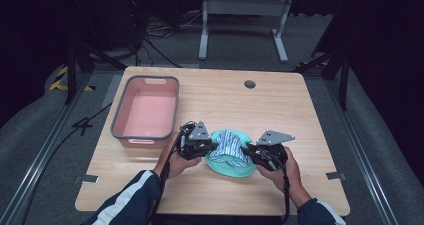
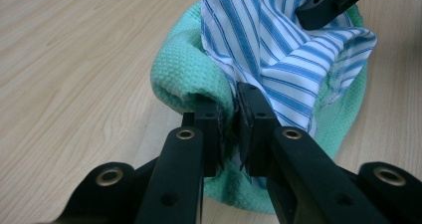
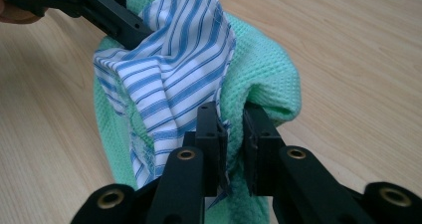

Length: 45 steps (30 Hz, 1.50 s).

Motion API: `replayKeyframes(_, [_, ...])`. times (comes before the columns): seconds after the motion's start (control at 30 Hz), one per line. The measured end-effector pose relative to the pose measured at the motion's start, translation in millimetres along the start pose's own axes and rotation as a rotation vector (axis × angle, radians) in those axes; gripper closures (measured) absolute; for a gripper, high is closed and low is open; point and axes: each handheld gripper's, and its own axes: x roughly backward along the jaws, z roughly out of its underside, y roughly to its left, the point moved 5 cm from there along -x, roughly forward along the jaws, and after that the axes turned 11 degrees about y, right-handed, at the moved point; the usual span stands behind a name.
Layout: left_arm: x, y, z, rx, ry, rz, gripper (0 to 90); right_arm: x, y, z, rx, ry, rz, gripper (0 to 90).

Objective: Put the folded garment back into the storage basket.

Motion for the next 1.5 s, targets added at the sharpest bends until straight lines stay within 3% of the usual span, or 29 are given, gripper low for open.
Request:
replayKeyframes(0.17, [13.6, 6.1, -5.6, 0.007, -0.015, -0.008, 80.7, 4.9, -0.8, -13.8, -0.008, -0.023, -0.002, 79.7])
replayKeyframes(0.3, [23.1, 13.7, -9.0, -0.012, 0.008, -0.041, 80.7, 5.2, -0.4, -26.7, -0.007, -0.031, 0.000, 79.7])
replayKeyframes(0.5, [38.4, 24.3, -9.3, -0.006, -0.004, -0.075, 80.7, 8.1, -0.8, -50.1, 0.006, -0.042, 0.005, 79.7])
replayKeyframes(0.6, [50.6, 32.2, -9.3, 0.008, -0.016, -0.093, 80.7, 9.6, 1.7, -66.0, 0.038, -0.052, 0.013, 79.7])
replayKeyframes(0.87, [87.5, 47.7, -8.0, 0.011, -0.023, -0.168, 80.8, 6.8, 12.8, -103.6, 0.064, -0.075, 0.005, 79.7])
replayKeyframes(1.17, [128.5, 66.4, 8.2, 0.057, -0.056, -0.229, 80.7, -0.5, 33.9, -148.5, 0.087, -0.092, -0.023, 79.7])
replayKeyframes(1.5, [163.6, 89.4, 33.7, 0.102, -0.043, -0.296, 80.8, -24.7, 58.7, -191.8, 0.129, -0.094, -0.056, 79.6])
